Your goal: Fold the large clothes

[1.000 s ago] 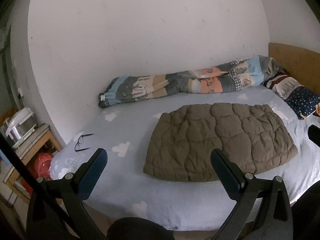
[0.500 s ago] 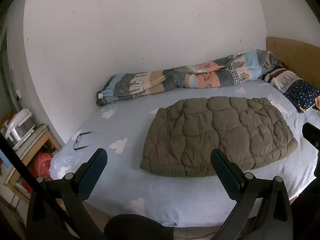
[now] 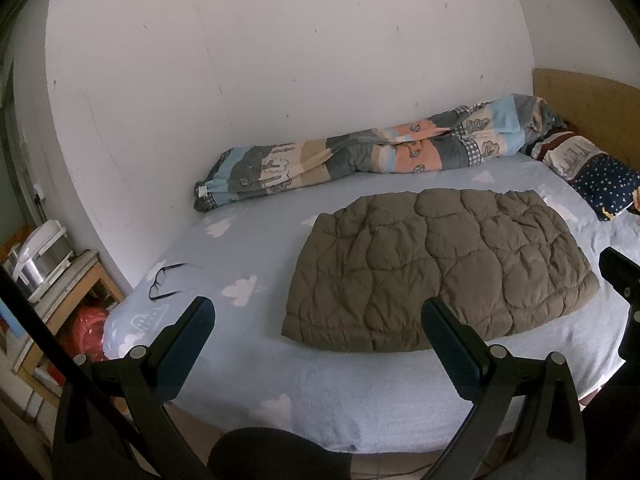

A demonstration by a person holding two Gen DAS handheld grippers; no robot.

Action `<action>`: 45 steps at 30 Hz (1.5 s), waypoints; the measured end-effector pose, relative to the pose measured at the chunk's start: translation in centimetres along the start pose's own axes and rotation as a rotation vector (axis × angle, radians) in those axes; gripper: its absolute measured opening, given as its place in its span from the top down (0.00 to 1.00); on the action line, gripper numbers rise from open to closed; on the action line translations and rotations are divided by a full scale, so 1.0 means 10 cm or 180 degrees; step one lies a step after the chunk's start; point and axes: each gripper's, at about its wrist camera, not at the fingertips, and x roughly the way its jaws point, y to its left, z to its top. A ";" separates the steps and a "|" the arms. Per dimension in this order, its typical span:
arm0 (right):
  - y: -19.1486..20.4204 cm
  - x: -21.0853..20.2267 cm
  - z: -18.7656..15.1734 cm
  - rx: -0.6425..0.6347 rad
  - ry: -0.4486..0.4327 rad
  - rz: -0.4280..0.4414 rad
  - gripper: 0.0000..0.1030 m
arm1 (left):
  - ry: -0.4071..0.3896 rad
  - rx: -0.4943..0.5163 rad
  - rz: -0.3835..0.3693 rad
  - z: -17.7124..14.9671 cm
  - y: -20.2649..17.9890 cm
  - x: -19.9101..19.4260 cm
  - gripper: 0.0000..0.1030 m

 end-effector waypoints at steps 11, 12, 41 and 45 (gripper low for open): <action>0.00 0.00 -0.04 -0.0002 0.0016 -0.0001 0.01 | 0.0026 0.0031 0.0037 -0.03 0.00 0.03 0.00; 0.00 0.00 -0.06 -0.0006 0.0018 -0.0002 0.01 | 0.0027 0.0034 0.0042 -0.03 -0.01 0.03 0.00; -0.01 0.02 -0.11 -0.0059 0.0023 -0.0002 0.01 | 0.0014 0.0077 0.0077 -0.05 -0.08 0.00 0.00; -0.01 0.03 -0.11 -0.0059 0.0023 0.0000 0.01 | 0.0025 0.0079 0.0083 -0.06 -0.08 0.00 0.00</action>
